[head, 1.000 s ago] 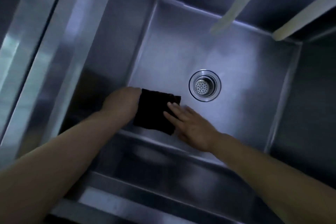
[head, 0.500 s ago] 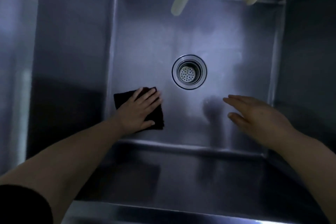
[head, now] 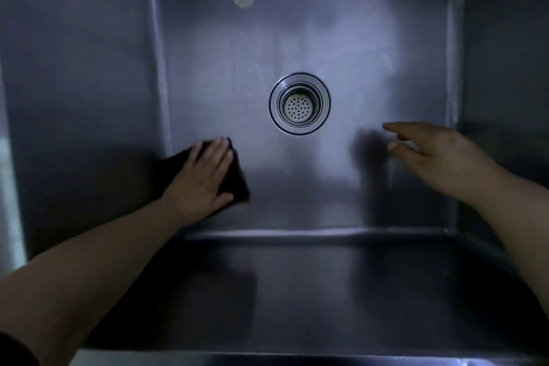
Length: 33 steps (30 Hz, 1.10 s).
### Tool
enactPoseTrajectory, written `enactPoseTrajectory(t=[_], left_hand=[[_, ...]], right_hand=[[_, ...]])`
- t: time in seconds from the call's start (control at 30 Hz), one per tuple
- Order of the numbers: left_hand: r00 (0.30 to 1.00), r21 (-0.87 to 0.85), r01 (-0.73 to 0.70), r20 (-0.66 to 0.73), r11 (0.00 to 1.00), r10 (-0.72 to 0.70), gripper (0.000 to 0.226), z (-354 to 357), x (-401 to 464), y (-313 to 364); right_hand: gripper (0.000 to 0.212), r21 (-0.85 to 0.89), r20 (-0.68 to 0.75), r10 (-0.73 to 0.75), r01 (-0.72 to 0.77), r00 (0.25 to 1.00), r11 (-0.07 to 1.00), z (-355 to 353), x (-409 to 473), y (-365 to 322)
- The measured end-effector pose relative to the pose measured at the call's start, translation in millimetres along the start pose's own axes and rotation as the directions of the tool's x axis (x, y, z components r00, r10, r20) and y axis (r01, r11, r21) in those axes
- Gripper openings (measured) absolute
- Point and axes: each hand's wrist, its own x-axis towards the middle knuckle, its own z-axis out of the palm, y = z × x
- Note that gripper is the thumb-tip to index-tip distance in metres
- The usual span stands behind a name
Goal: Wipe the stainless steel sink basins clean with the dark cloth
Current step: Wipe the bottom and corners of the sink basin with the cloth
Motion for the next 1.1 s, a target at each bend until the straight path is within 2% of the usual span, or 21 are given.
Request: enactPoseTrajectory(t=[0.03, 0.1, 0.27, 0.43, 0.53, 0.63, 0.8, 0.9, 1.0, 1.1], left_hand=[[0.985, 0.043, -0.163, 0.056, 0.986, 0.161, 0.078, 2.8, -11.0, 5.9], [0.932, 0.086, -0.355, 0.115, 0.931, 0.345, 0.073, 6.0, -21.8, 12.3], [0.849, 0.038, -0.524, 0.098, 0.851, 0.519, 0.064, 2.8, 13.1, 35.1], [0.774, -0.001, -0.634, 0.005, 0.774, 0.634, 0.056, 0.8, 82.2, 113.7], [0.745, -0.014, -0.667, -0.022, 0.745, 0.667, 0.054, -3.7, 123.6, 165.6], [0.729, -0.043, -0.683, 0.022, 0.729, 0.684, 0.055, -10.4, 161.8, 212.8], [0.755, -0.016, -0.655, 0.041, 0.756, 0.655, 0.056, -20.3, 200.0, 260.8], [0.757, 0.012, -0.652, 0.048, 0.758, 0.651, 0.058, -17.6, 194.3, 250.0], [0.820, 0.043, -0.571, -0.025, 0.820, 0.572, 0.066, -18.9, 174.7, 214.6], [0.877, -0.007, -0.469, -0.118, 0.883, 0.465, 0.072, -18.5, 145.6, 162.2]], right_hand=[[0.040, 0.037, 0.001, 0.011, -0.011, 1.000, 0.999, -0.1, 0.9, -1.2], [0.040, 0.089, -0.003, 0.014, -0.014, 1.000, 0.996, -1.4, 2.5, -1.5], [0.038, 0.182, -0.150, 0.086, -0.058, 0.985, 0.982, -15.9, 10.0, 5.8], [0.033, 0.326, -0.260, 0.179, -0.088, 0.949, 0.941, -28.0, 13.1, 11.4], [0.032, 0.371, -0.273, 0.218, -0.107, 0.937, 0.923, -32.4, 13.6, 15.7], [0.031, 0.390, -0.309, 0.221, -0.089, 0.925, 0.916, -34.9, 14.1, 20.0], [0.032, 0.358, -0.324, 0.202, -0.078, 0.924, 0.931, -32.4, 16.7, 27.6], [0.032, 0.330, -0.313, 0.191, -0.082, 0.930, 0.941, -31.4, 15.6, 25.9], [0.035, 0.298, -0.308, 0.175, -0.080, 0.935, 0.951, -30.8, 14.8, 23.8], [0.035, 0.254, -0.289, 0.170, -0.096, 0.942, 0.962, -30.2, 14.2, 23.5]])
